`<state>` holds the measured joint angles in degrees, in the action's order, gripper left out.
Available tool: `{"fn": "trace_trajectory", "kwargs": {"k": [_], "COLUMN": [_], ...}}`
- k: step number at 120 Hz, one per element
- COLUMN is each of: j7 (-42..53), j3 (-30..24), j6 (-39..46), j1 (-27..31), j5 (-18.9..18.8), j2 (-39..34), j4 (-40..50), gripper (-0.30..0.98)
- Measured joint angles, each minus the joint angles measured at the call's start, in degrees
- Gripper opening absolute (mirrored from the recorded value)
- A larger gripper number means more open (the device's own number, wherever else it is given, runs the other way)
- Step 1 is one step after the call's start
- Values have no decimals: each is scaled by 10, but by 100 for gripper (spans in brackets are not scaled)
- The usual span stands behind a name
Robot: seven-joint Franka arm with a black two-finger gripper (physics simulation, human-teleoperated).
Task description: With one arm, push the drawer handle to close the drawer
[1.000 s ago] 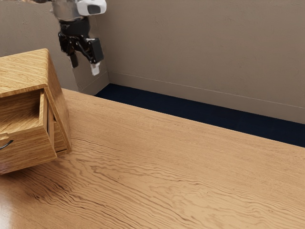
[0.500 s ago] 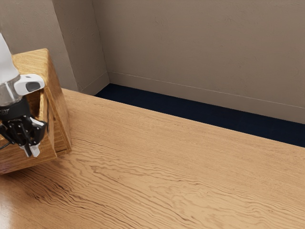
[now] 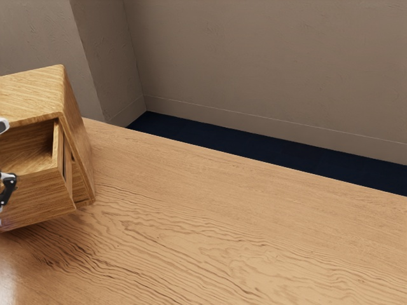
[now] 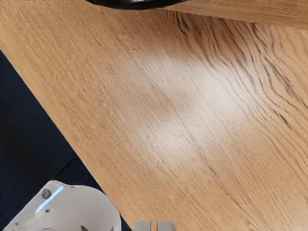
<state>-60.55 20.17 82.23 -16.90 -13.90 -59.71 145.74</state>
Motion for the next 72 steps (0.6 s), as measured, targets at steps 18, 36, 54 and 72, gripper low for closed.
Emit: {"fn": "trace_trajectory", "kwargs": {"k": [18, 36, 54, 72], "j7": [-53, -91, -118, -137], "j3": [35, 64, 116, 162], "j6": [-5, 3, 14, 21], "j1": [-17, -38, -85, -126], "j5": [-46, -83, -132, -173], "j2": [-1, 0, 0, 1], "j4": [-2, -7, -14, -27], "gripper": [-10, -10, -10, -10]}}
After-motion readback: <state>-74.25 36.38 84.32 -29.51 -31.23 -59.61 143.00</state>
